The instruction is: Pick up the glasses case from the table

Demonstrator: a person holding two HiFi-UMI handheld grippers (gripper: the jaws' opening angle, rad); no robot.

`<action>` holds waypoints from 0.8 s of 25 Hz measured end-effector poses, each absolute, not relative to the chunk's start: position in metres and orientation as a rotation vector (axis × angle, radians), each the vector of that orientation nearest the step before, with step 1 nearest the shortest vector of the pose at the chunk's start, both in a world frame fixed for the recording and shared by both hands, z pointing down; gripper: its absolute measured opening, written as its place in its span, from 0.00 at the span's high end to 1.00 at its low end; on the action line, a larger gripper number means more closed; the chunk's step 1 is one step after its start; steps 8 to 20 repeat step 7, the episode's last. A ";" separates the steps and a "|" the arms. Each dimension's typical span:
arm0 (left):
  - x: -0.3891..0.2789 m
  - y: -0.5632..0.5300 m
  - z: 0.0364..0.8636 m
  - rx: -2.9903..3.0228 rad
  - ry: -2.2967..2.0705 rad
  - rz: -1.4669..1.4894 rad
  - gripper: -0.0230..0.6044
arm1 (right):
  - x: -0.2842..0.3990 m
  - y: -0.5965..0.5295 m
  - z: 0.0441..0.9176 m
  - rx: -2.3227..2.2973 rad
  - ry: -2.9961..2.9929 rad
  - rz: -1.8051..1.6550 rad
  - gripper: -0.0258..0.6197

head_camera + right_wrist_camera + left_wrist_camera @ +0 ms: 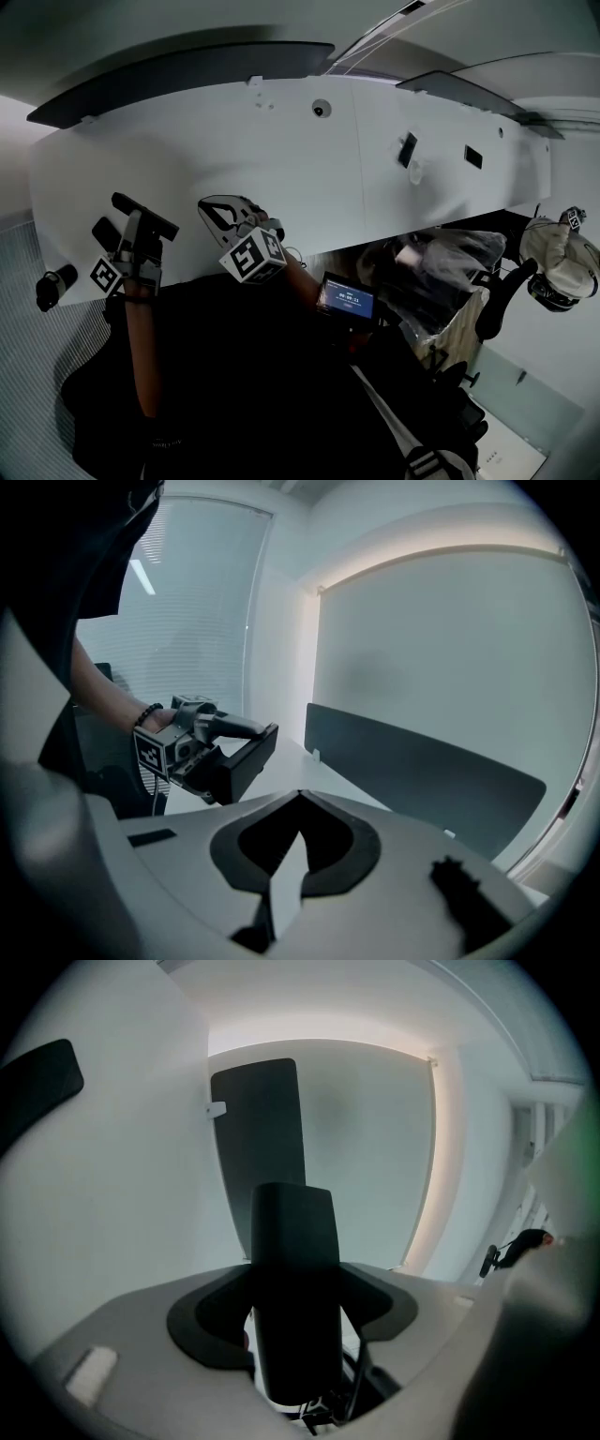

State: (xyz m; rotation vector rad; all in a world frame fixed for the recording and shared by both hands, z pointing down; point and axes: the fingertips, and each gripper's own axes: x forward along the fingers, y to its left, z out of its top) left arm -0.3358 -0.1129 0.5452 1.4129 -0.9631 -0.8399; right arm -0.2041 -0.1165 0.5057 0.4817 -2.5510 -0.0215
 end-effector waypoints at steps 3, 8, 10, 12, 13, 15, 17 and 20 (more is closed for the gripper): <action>-0.340 -0.110 0.550 1.396 -0.946 -0.840 0.50 | -0.211 -0.113 0.505 0.474 -2.546 -0.038 0.95; -0.345 -0.101 0.558 1.401 -0.955 -0.781 0.50 | -0.221 -0.105 0.502 0.461 -2.548 -0.054 0.95; -0.345 -0.101 0.558 1.401 -0.955 -0.781 0.50 | -0.221 -0.105 0.502 0.461 -2.548 -0.054 0.95; -0.345 -0.101 0.558 1.401 -0.955 -0.781 0.50 | -0.221 -0.105 0.502 0.461 -2.548 -0.054 0.95; -0.345 -0.101 0.558 1.401 -0.955 -0.781 0.50 | -0.221 -0.105 0.502 0.461 -2.548 -0.054 0.95; -0.345 -0.101 0.558 1.401 -0.955 -0.781 0.50 | -0.221 -0.105 0.502 0.461 -2.548 -0.054 0.95; -0.345 -0.101 0.558 1.401 -0.955 -0.781 0.50 | -0.221 -0.105 0.502 0.461 -2.548 -0.054 0.95; -0.345 -0.101 0.558 1.401 -0.955 -0.781 0.50 | -0.221 -0.105 0.502 0.461 -2.548 -0.054 0.95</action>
